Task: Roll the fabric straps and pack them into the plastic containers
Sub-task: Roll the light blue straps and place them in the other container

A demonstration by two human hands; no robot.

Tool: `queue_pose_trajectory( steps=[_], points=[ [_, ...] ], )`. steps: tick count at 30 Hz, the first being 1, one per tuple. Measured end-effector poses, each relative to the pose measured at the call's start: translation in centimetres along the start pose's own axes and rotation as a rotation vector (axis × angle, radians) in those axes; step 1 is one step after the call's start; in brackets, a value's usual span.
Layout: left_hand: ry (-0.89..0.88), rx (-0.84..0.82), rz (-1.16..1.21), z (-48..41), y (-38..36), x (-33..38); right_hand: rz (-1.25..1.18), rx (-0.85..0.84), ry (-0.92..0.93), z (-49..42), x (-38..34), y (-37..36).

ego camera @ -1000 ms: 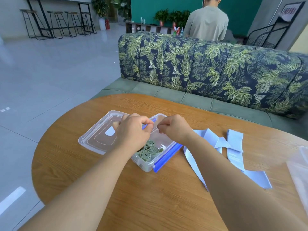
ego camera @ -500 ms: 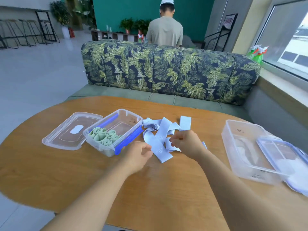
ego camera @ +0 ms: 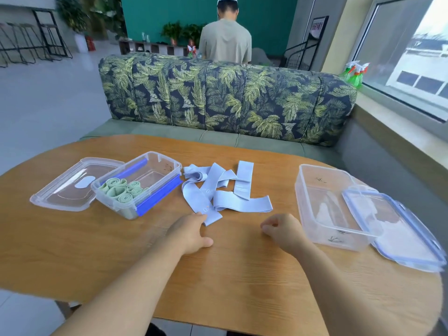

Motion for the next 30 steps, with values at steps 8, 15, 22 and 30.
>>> queue_pose_trajectory(
  steps=[8, 15, 22, 30],
  points=[
    [-0.025, -0.005, 0.004, -0.4, 0.3, -0.7, -0.118, 0.195, -0.235, -5.1, -2.1, 0.8],
    [-0.043, -0.008, 0.01, -0.8, 0.0, -1.2, -0.213, 0.152, -0.331, -7.1, -2.1, -0.4],
    [-0.024, 0.002, 0.067, -0.3, 0.0, -1.1, -0.79, 0.062, -0.141, -3.1, -6.2, 0.7],
    [-0.011, 0.46, 0.721, 3.0, -3.8, 1.4, -1.111, -0.003, -0.188, 5.1, -5.3, -3.1]
  ],
)
Point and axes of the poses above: each hand's wrist, its own z-axis away from the middle knuckle, its own y-axis out of the back of the hand, x = y × z, the point moved 2 cm from there along -z, towards the middle knuckle, and after that the axes turned 10 degrees about -x, right-handed, at the moved point
